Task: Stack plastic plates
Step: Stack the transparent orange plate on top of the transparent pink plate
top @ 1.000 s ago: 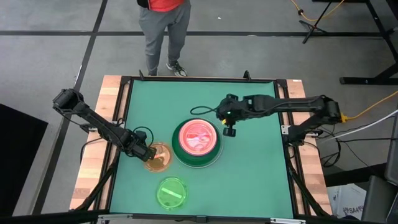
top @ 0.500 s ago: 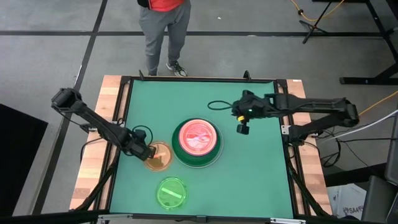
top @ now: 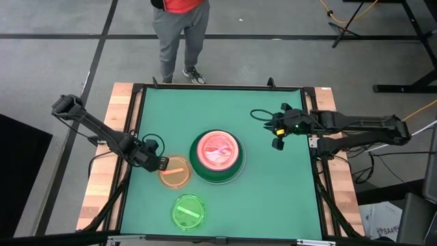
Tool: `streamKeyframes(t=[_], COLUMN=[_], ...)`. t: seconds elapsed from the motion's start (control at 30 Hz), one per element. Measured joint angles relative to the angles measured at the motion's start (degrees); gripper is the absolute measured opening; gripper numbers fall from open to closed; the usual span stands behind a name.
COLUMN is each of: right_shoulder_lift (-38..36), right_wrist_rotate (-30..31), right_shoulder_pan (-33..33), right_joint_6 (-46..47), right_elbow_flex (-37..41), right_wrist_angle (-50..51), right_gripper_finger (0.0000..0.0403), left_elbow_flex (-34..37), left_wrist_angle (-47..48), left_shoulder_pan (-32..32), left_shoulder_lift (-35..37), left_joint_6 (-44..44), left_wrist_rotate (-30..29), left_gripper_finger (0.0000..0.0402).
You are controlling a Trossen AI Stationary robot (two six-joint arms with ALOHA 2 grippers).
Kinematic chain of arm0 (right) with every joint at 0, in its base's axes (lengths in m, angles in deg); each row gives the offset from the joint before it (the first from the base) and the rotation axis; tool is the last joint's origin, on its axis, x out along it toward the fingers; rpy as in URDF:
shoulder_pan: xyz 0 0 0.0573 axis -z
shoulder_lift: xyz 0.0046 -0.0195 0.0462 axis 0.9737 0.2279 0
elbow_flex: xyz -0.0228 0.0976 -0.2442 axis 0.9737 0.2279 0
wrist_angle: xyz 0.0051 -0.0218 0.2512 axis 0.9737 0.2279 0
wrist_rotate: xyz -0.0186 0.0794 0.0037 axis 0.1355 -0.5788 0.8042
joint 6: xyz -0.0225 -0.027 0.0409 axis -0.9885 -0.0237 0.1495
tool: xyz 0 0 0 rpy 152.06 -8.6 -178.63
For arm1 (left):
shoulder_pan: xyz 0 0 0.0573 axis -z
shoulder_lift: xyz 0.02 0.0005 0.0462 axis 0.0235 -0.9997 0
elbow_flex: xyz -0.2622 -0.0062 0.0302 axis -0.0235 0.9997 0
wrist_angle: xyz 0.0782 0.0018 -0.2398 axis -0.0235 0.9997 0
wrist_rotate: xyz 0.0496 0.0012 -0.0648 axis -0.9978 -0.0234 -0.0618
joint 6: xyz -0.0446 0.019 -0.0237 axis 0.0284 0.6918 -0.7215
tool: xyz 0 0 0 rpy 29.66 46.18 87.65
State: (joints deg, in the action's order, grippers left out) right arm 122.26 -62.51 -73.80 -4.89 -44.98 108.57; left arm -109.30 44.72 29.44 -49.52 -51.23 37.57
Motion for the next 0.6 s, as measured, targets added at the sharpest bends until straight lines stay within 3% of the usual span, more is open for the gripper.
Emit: streamKeyframes(t=[0.27, 0.6], right_shoulder_lift=[-6.67, -10.24], right_wrist_rotate=[-0.02, -0.05], right_shoulder_pan=[-0.01, -0.02], right_joint_6=[1.82, 3.25], right_elbow_flex=[6.67, 9.60], right_wrist_angle=[-2.52, -2.79], right_gripper_finger=[0.0040, 0.0040], left_elbow_flex=[0.00, 0.00], left_wrist_angle=[0.89, 2.71], left_shoulder_pan=[0.00, 0.00], left_shoulder_lift=[5.53, 9.51], left_joint_6=[-1.10, 0.47], left_wrist_rotate=[-0.46, 7.35], left_gripper_finger=[0.0000, 0.0000])
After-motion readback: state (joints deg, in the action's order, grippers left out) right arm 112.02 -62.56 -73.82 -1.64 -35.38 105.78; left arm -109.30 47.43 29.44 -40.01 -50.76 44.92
